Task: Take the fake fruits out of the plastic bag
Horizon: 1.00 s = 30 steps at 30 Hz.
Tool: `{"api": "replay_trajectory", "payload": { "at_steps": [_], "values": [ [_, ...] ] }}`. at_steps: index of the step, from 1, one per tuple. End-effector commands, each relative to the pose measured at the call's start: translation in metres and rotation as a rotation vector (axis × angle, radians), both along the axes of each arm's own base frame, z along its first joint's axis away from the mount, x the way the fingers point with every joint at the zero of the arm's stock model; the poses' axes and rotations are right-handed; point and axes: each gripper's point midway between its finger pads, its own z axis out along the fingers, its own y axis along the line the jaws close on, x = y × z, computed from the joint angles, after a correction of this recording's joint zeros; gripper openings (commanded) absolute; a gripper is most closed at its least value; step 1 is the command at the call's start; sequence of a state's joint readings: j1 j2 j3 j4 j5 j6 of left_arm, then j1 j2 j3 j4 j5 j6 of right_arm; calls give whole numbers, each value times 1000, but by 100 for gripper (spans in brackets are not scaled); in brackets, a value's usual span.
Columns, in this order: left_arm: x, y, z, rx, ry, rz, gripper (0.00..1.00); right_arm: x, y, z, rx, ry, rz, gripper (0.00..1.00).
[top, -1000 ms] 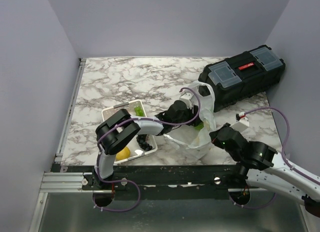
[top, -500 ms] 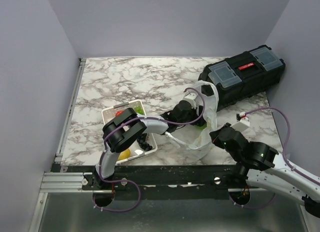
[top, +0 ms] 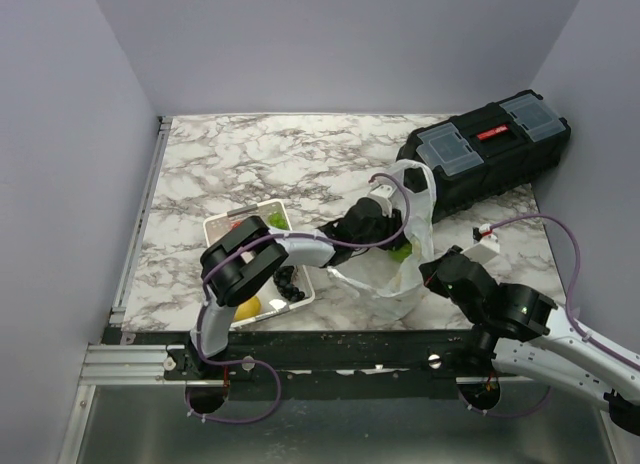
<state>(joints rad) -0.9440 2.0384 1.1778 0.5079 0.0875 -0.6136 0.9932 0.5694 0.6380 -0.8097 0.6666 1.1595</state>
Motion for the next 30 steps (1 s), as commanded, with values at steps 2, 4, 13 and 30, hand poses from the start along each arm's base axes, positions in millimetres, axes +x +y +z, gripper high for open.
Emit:
{"api": "replay_trajectory", "payload": {
  "at_steps": [2,4,13,30],
  "values": [
    [-22,21,18,47,18,-70,2,3,-6,0,-5,-27,-25,1],
    [-25,28,29,45,10,-71,0,4,-7,2,-4,-37,-29,1],
    [-31,70,77,53,-68,-66,0,9,-14,8,-15,-89,-49,1],
    [-93,106,137,-251,87,-337,0,28,10,8,-176,-101,33,1]
  ]
}}
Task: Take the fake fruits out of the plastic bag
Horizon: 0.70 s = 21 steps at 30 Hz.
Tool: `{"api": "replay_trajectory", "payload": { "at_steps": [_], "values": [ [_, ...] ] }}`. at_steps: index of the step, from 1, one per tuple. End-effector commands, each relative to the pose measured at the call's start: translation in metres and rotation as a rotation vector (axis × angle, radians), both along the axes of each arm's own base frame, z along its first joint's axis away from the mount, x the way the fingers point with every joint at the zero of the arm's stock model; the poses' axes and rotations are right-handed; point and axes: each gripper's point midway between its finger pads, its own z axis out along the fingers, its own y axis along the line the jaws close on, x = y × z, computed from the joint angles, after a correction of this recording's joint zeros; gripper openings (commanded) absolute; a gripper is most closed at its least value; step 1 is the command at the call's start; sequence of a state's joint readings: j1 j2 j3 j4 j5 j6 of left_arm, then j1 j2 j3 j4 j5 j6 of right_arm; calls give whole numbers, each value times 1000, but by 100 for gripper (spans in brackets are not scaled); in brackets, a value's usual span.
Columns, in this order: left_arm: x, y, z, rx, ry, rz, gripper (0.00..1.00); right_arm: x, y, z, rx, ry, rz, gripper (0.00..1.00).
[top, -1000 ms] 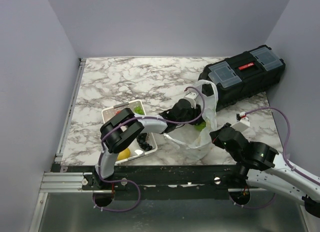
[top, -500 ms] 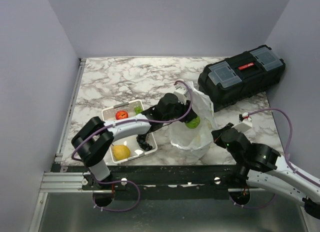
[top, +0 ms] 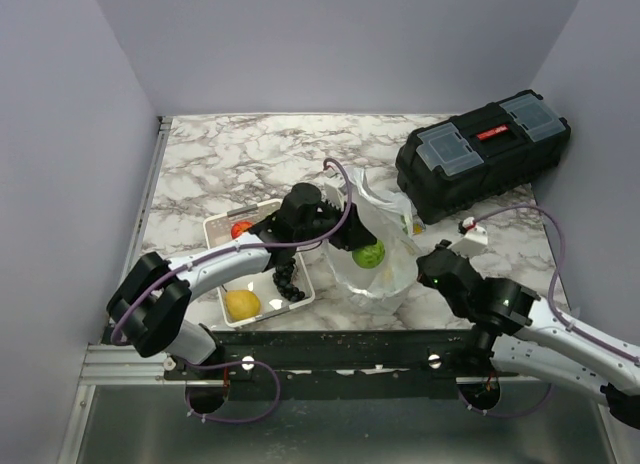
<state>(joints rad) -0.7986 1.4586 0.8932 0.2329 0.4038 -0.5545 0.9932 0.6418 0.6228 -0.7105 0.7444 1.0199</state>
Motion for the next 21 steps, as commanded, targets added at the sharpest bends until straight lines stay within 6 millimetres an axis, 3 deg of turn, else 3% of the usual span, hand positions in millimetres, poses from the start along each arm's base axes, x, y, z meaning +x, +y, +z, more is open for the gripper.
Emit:
{"api": "replay_trajectory", "payload": {
  "at_steps": [1,6,10,16,21],
  "values": [
    [-35,1,39,-212,90,-177,0,13,13,9,-52,-30,26,1],
    [-46,12,66,-264,57,-209,0,20,19,1,-105,-19,27,1],
    [-56,22,76,-249,15,-227,0,28,23,4,-139,-33,17,1],
    [-65,37,68,-189,-11,-216,0,49,32,15,-248,-56,-6,1],
    [-49,46,46,-86,12,-96,1,61,44,11,-349,-26,12,1]
  ]
}}
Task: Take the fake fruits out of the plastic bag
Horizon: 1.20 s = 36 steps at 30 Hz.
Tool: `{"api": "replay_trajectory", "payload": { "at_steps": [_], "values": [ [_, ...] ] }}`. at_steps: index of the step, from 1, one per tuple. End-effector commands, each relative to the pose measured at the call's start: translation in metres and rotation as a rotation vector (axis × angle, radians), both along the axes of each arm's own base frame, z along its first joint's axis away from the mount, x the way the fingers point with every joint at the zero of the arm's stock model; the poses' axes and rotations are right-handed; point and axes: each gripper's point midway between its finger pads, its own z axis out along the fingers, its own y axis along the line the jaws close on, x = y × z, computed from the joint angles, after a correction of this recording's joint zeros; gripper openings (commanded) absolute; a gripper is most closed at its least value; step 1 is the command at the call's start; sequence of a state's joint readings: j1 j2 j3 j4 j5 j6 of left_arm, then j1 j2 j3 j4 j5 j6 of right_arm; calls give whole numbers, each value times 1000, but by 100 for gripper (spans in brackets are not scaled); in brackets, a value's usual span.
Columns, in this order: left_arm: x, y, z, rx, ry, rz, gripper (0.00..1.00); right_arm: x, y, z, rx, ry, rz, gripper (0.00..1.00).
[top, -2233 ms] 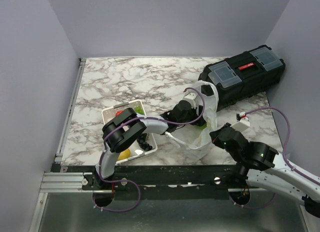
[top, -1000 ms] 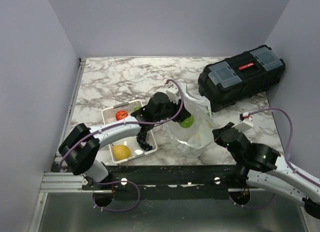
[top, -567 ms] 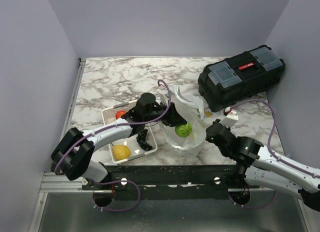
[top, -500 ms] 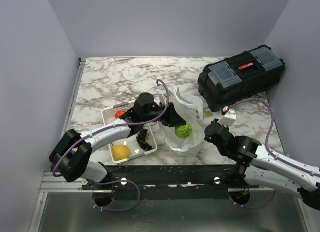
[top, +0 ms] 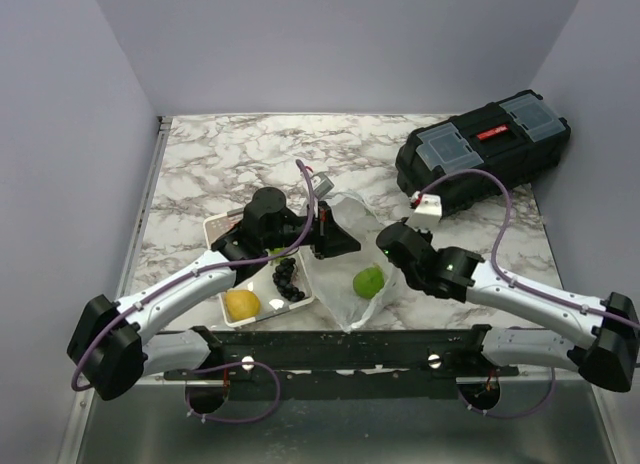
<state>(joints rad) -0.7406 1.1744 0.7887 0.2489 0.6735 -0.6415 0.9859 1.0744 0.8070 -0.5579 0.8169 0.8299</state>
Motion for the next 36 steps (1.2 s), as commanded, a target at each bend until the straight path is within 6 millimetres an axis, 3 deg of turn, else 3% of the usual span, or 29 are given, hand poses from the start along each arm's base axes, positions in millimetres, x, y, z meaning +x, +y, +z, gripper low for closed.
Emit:
{"api": "replay_trajectory", "payload": {
  "at_steps": [1,5,10,16,21,31,36],
  "values": [
    [13,10,-29,111,17,94,3,14,3,6,-84,-19,-6,1],
    [13,2,-49,117,25,105,18,5,9,-7,-49,25,37,1],
    [15,-7,-84,180,5,142,40,-4,14,-5,67,15,79,1],
    [26,-24,-105,244,-31,163,51,-9,9,-2,100,7,77,1],
    [23,-31,-136,327,-47,155,70,-12,1,0,105,1,59,1],
    [25,-34,-186,477,-39,168,72,-16,-8,8,122,-27,50,1],
    [42,-42,-187,497,-75,204,66,-18,-10,4,130,-25,46,1]
  ]
}}
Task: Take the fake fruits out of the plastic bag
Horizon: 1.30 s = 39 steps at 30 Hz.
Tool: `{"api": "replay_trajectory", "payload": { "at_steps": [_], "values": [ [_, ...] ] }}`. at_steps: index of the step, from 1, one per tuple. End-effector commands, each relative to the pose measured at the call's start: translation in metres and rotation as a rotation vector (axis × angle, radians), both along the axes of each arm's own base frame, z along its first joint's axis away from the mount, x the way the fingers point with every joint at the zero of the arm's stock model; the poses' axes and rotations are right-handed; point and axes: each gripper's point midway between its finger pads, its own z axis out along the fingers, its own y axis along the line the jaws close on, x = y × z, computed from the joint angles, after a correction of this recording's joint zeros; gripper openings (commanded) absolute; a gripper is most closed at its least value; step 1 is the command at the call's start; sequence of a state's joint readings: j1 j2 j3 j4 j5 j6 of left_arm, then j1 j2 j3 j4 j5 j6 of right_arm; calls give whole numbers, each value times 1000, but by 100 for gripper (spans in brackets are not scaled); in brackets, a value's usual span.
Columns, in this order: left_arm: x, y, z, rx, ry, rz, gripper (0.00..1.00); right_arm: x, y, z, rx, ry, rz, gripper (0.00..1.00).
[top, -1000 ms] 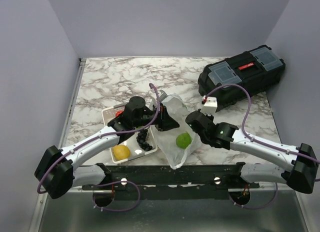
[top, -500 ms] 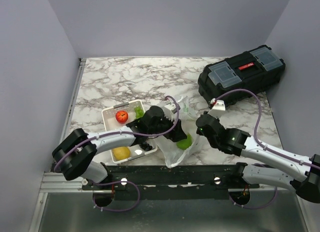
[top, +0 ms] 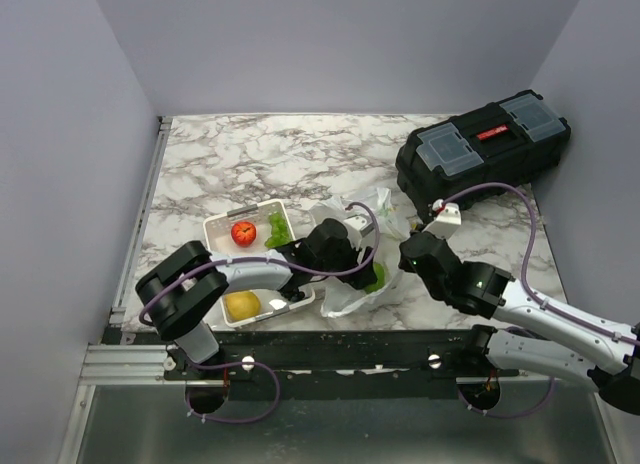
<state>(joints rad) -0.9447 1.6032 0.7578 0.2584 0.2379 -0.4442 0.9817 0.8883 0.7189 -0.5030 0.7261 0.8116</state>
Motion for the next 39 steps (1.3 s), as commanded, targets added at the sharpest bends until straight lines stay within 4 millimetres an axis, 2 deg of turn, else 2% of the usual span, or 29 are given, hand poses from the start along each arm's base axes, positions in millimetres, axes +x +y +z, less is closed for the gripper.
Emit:
{"api": "replay_trajectory", "payload": {
  "at_steps": [1,4,7,14,17,22,27,30,33,37,39],
  "values": [
    [25,-11,8,17,-84,40,63,-3,-9,-12,-18,14,-25,1],
    [27,-21,23,-36,-80,32,44,-4,-10,-18,-28,26,-26,1],
    [24,-21,38,-80,-86,30,28,-4,-10,-22,-40,34,-30,1],
    [17,-2,76,-121,-138,57,4,0,-13,-20,-61,18,-49,1],
    [16,6,86,-139,-161,72,1,1,-13,-18,-64,17,-52,1],
    [13,10,91,-148,-143,82,0,-1,-13,-15,-46,12,-48,1],
    [-11,22,120,-203,-153,-2,0,4,-16,-13,-57,-7,-79,1],
    [-16,51,137,-195,-198,49,0,12,-8,-8,-80,-23,-70,1],
    [-14,95,147,-138,-265,172,0,23,5,0,-109,-51,-38,1],
    [-7,154,138,-26,-293,389,0,42,22,13,-143,-88,-1,1],
    [0,185,122,59,-262,542,0,53,32,17,-144,-94,29,1]
  ]
}}
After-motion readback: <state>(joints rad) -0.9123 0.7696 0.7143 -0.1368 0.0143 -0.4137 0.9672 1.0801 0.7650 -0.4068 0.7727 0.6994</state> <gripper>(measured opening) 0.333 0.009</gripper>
